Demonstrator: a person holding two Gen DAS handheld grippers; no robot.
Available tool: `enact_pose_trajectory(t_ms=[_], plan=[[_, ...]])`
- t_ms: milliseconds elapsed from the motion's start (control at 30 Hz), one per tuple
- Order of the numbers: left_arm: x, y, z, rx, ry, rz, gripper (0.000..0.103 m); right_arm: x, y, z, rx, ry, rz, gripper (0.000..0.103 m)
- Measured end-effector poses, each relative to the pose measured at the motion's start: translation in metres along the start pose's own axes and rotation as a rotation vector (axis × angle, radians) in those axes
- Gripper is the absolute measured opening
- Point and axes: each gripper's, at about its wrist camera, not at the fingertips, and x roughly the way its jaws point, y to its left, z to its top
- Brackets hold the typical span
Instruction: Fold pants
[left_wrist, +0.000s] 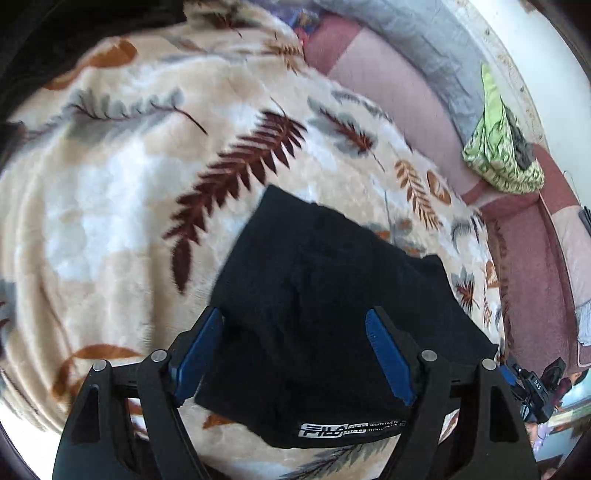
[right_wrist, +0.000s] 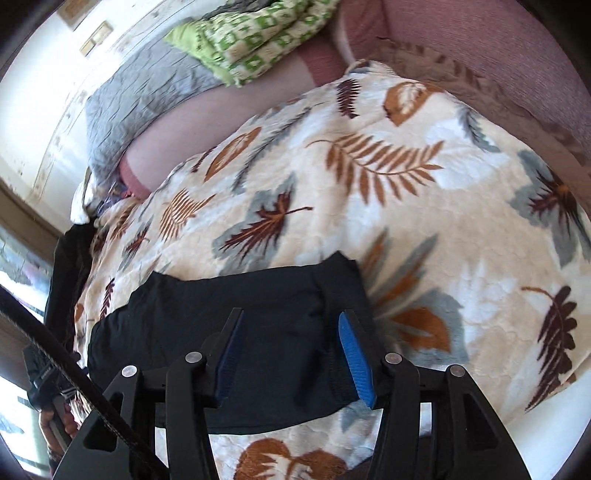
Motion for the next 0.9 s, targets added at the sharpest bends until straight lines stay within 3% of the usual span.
enact_pose_trajectory(t_ms=[67,233,400,433,467,500,767,900], plan=[[0.000,-0.008,-0.003,0.032,-0.011,0.062,0.023,-0.003,-0.010,0.002,0.027,-0.005,-0.016,0.056],[-0.008,-0.015,-0.005,0.039,-0.018,0.049,0.020,-0.005,-0.031,0.004,0.063,0.002,-0.052,0.059],[-0.017,-0.023,-0.006,0.044,-0.018,0.055,0.018,0.018,-0.026,0.002,0.003,0.083,-0.088,0.059],[-0.021,-0.024,-0.006,0.036,-0.018,0.044,0.017,0.022,-0.022,0.000,-0.023,0.100,-0.099,0.053],[-0.024,-0.026,-0.006,0.030,-0.018,0.036,0.017,0.026,-0.016,-0.002,-0.062,0.118,-0.107,0.022],[-0.027,-0.027,-0.006,0.025,-0.018,0.029,0.017,0.028,-0.012,-0.005,-0.095,0.133,-0.105,0.006],[-0.046,-0.023,-0.021,-0.045,0.000,0.003,0.017,0.007,-0.020,-0.002,-0.069,0.101,-0.066,0.004],[-0.034,-0.013,-0.034,-0.071,0.041,0.056,0.017,0.002,-0.033,0.000,-0.046,0.104,-0.078,0.004]])
